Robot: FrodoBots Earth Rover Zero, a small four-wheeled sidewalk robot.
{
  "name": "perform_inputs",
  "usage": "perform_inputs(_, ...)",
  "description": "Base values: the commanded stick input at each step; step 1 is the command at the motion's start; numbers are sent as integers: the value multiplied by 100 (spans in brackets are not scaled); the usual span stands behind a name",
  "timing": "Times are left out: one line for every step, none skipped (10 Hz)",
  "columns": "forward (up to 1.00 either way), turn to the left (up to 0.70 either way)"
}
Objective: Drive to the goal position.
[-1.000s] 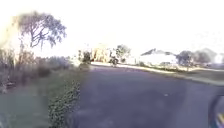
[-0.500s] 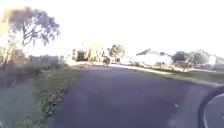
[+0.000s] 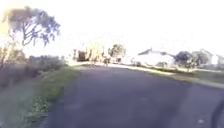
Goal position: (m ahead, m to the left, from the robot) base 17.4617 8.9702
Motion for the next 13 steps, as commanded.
perform_inputs(100, 0)
perform_inputs(100, 0)
perform_inputs(100, 0)
perform_inputs(100, 0)
perform_inputs(100, 0)
perform_inputs(100, 0)
perform_inputs(100, 0)
perform_inputs(100, 0)
perform_inputs(100, 40)
perform_inputs(100, 40)
perform_inputs(100, 40)
perform_inputs(100, 35)
perform_inputs(100, 23)
